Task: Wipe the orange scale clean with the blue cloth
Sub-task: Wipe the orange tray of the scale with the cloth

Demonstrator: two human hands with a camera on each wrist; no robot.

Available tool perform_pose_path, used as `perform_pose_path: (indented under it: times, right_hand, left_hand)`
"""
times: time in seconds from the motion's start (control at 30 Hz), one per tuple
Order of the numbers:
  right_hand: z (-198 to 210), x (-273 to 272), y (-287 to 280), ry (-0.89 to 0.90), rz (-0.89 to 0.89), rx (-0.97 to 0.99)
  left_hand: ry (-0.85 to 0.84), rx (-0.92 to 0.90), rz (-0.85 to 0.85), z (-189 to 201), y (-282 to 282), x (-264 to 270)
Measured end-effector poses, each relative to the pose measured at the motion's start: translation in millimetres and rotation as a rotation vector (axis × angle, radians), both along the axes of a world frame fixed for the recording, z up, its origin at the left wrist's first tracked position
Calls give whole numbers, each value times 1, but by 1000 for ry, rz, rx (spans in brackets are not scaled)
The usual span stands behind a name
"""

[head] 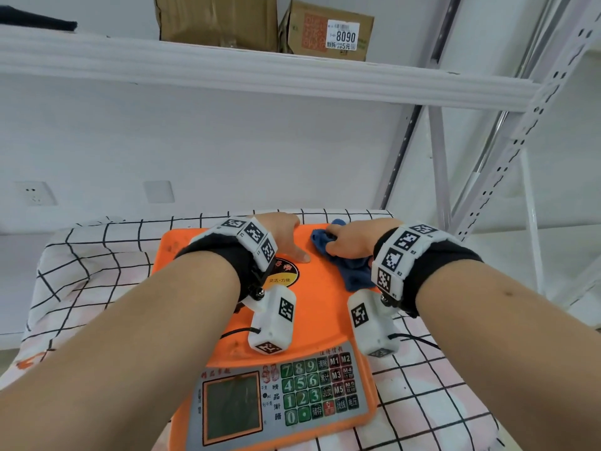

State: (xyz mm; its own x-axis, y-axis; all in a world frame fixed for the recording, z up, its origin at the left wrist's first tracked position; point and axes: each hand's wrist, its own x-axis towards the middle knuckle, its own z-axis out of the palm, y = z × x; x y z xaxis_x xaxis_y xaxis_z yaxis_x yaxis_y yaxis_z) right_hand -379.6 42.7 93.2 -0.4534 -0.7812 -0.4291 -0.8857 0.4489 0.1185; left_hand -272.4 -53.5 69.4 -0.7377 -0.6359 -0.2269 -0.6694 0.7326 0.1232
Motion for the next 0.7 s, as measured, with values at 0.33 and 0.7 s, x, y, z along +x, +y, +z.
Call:
perform_pose_path:
  times: [0.33, 0.7]
  right_hand:
    - [-7, -16, 33, -138, 52, -82]
    - [-3, -7, 19, -27, 81, -1]
  left_hand:
    - [5, 16, -18, 0, -1, 1]
    - [3, 1, -16, 3, 2, 3]
